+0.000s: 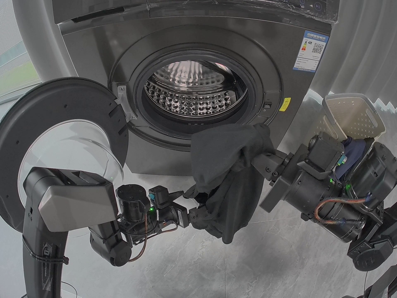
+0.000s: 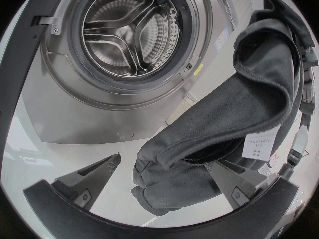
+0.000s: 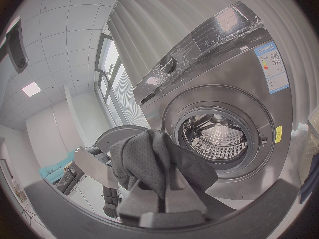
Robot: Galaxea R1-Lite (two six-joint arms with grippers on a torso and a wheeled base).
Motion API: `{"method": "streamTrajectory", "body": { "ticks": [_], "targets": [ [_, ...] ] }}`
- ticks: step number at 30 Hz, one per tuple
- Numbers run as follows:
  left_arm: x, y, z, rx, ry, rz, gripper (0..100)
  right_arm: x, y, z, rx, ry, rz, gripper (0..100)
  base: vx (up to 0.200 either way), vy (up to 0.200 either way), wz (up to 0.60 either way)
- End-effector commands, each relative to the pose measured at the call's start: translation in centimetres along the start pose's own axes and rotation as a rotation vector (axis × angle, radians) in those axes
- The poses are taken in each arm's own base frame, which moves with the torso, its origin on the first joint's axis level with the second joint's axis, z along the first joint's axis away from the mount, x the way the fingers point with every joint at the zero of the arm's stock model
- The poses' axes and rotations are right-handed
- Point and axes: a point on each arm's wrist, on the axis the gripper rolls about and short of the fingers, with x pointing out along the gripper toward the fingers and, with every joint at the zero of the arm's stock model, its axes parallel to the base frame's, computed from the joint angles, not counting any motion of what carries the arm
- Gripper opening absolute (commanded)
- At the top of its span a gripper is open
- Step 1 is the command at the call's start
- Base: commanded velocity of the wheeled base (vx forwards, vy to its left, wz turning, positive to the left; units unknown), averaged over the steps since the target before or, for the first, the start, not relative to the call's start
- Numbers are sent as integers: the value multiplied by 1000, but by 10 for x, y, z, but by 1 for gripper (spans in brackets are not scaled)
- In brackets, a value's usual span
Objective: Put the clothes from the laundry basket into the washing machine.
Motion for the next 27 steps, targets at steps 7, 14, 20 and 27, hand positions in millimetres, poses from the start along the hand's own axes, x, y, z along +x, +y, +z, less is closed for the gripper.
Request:
{"method": "streamTrajectory", "body": {
  "ticks": [7,14,20,27],
  "targets": [
    [3,-2,-5,21,13,-49,100,0,0,-2,7,5,0,0,0,0,0],
    [7,-11,-6,58,11,-83,100,0,0,-3,7,11,-1,0,0,0,0],
    [11,-19,-4,68,4,-128,0,0,0,-4,7,14,-1,0,0,0,0],
    [12,-19,-1,72,-8,-130,0,-2,0,-5,7,22,-2,0,0,0,0]
  ]
}}
